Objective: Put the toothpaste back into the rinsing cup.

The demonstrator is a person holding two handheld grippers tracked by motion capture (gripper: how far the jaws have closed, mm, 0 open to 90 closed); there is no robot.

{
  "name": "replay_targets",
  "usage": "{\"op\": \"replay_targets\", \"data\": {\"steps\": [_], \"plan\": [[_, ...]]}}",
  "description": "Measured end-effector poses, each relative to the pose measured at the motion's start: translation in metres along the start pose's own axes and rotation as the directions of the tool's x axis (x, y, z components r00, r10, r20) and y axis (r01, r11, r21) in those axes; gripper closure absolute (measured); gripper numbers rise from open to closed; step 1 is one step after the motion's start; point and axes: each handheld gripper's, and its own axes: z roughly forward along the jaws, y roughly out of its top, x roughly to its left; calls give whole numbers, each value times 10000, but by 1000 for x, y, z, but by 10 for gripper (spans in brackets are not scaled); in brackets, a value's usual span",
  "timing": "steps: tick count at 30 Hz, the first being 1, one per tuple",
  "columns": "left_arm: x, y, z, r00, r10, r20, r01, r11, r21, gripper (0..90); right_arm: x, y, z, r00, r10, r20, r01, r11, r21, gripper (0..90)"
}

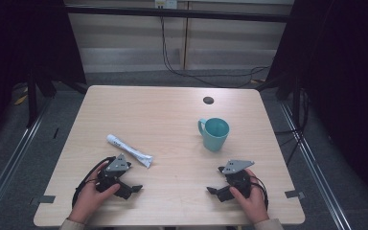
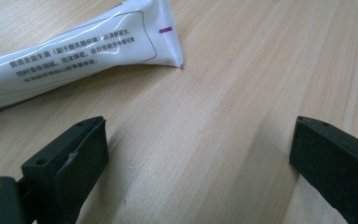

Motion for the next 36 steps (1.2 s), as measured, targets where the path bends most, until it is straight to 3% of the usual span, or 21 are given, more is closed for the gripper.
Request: {"op": "replay_targets", "data": {"steps": [16, 19, 22, 24, 26, 28, 31, 32, 36], "plan": [[-2, 0, 0, 9998, -155, -96, 155, 9999, -43, 33, 0, 0, 0, 10000, 0, 0, 0, 10000, -1, 111], [-1, 3, -2, 9997, -167, -166, 170, 9997, 191, 65, 0, 0, 0, 10000, 2, -1, -2, 10000, -3, 111], [0, 6, -6, 9999, -96, -125, 101, 9990, 431, 203, 0, 0, 0, 10000, -5, -3, 5, 10000, 2, 111], [1, 8, -9, 9997, -55, -247, 75, 9968, 793, 192, 0, 0, 0, 10000, 7, -2, -7, 10000, 1, 111], [3, 10, -13, 9988, 235, -420, -182, 9924, 1219, 201, 0, 0, 0, 10000, 6, 0, -6, 10000, 0, 111], [5, 13, -17, 9988, 293, -380, -237, 9896, 1421, 202, 0, 0, 0, 10000, 0, 0, 0, 10000, -1, 111], [9, 17, -20, 9977, 519, -441, -428, 9815, 1866, 202, 0, 0, 0, 10000, 5, -2, -5, 10000, -2, 111], [10, 18, -21, 9963, 687, -510, -564, 9756, 2121, 202, 0, 0, 0, 10000, 2, 0, -2, 10000, -1, 111], [15, 23, -24, 9958, 694, -590, -548, 9739, 2205, 203, 0, 0, 0, 10000, 4, -2, -4, 10000, 0, 111]]}}
